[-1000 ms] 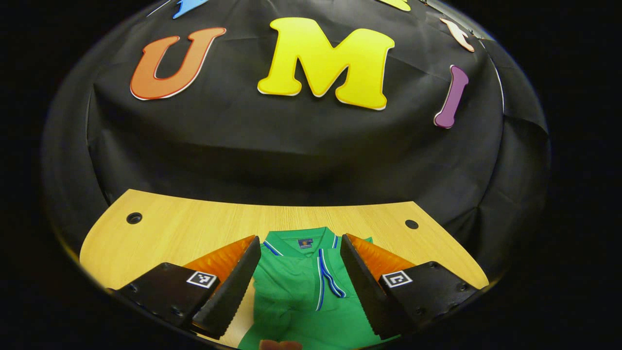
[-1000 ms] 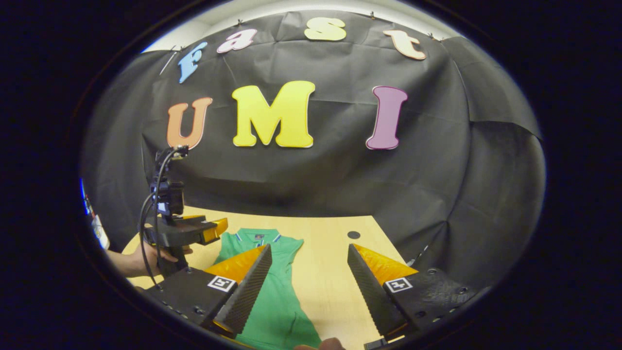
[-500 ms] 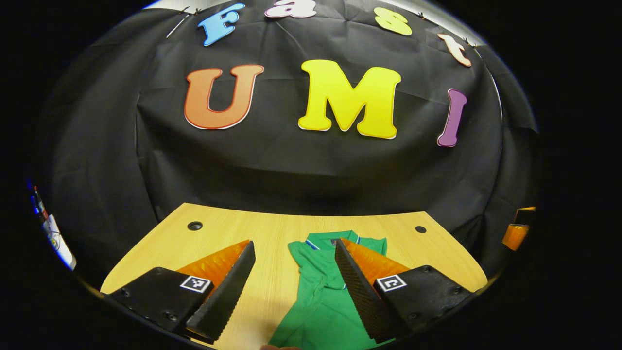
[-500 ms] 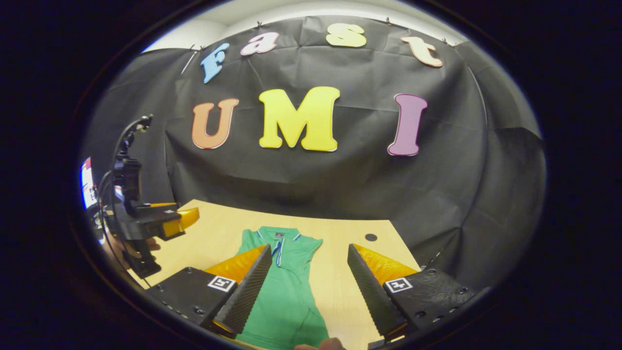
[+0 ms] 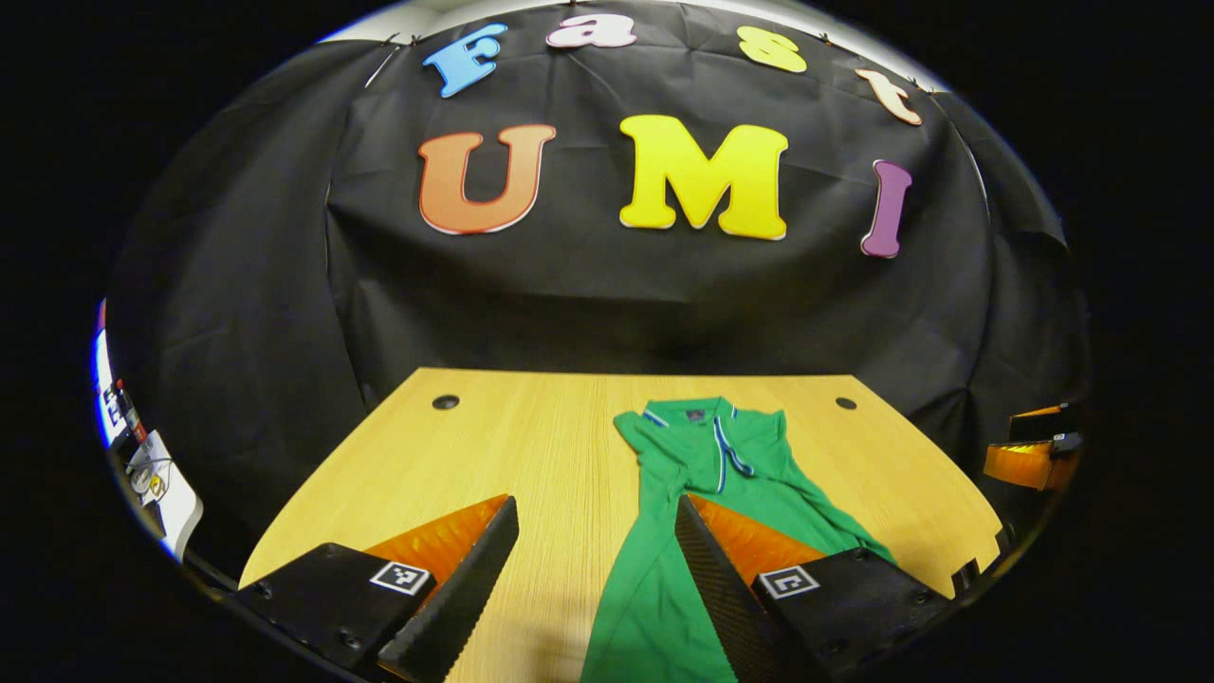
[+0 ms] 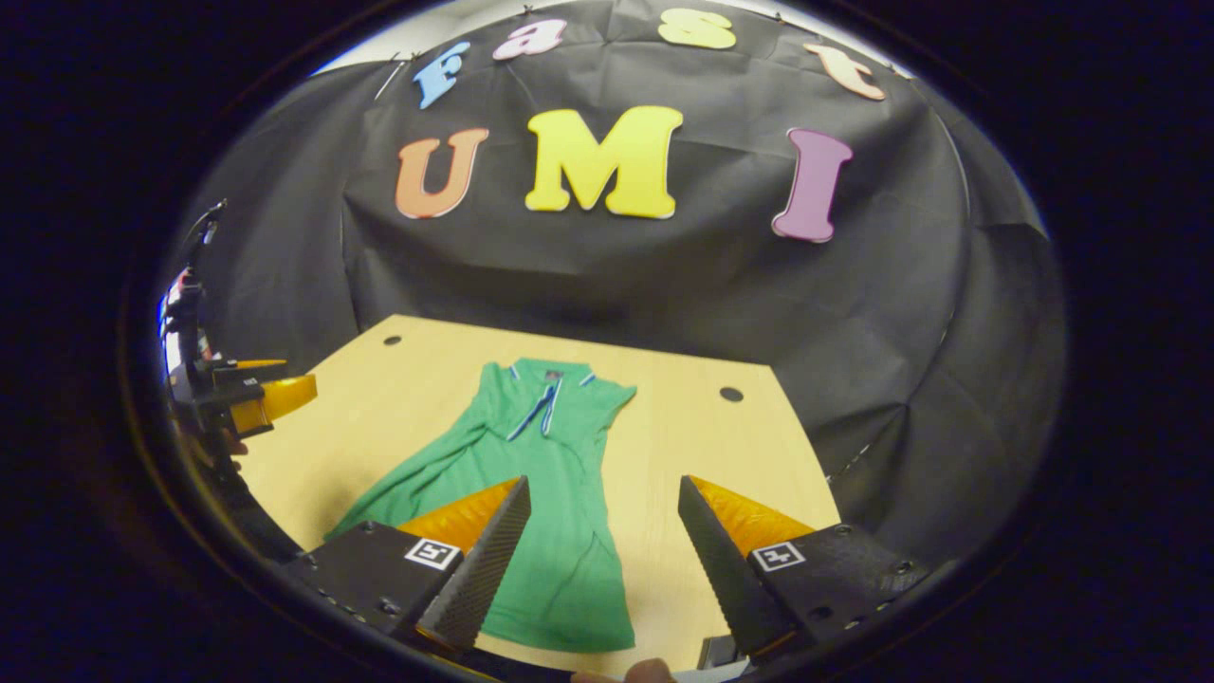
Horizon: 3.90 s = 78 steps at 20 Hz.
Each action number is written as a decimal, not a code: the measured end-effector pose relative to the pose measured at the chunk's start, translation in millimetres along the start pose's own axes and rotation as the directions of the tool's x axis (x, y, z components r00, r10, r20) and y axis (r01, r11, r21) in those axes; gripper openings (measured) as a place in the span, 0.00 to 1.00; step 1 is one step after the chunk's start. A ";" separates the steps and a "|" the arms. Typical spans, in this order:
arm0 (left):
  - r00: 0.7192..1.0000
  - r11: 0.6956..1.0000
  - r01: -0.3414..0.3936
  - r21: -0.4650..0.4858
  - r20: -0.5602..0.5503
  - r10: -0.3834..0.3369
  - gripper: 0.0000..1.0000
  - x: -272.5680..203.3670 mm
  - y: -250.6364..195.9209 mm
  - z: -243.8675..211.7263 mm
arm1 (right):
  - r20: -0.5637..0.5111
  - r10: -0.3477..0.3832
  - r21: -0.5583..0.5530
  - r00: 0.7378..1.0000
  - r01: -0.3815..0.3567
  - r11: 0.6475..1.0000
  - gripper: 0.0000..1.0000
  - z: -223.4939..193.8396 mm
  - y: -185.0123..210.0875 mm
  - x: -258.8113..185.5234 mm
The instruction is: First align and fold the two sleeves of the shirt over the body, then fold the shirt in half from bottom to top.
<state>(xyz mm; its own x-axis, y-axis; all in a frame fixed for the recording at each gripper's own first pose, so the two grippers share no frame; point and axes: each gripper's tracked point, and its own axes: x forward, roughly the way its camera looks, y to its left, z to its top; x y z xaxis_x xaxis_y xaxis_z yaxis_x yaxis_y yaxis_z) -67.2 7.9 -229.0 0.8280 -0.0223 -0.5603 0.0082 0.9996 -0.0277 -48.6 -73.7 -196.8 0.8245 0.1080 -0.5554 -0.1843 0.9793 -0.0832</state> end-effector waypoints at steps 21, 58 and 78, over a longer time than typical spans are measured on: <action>0.754 0.998 0.054 -0.041 -0.653 -0.068 1.00 -9.1 9.4 -197.5 | -0.594 0.012 0.034 0.805 0.011 0.999 0.98 -211.2 -4.9 50.1; 0.649 0.979 0.122 -0.163 -0.733 -0.203 0.09 -44.2 -18.0 -146.0 | -0.696 0.144 0.226 0.704 0.024 0.974 0.00 -200.0 8.3 46.3; 0.835 0.970 0.213 -0.117 -0.493 -0.243 0.08 40.8 -26.9 10.6 | -0.424 0.169 0.325 0.890 -0.025 0.945 0.02 -30.2 -23.5 98.1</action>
<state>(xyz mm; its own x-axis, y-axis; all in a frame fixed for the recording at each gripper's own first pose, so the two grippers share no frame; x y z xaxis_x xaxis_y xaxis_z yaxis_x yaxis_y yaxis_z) -27.7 -19.8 -242.3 0.4133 -0.2702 -0.8696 0.1188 0.9628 -0.2427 20.6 -91.3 -274.3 0.4758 0.1890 -0.8590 -0.0204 0.9787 0.2041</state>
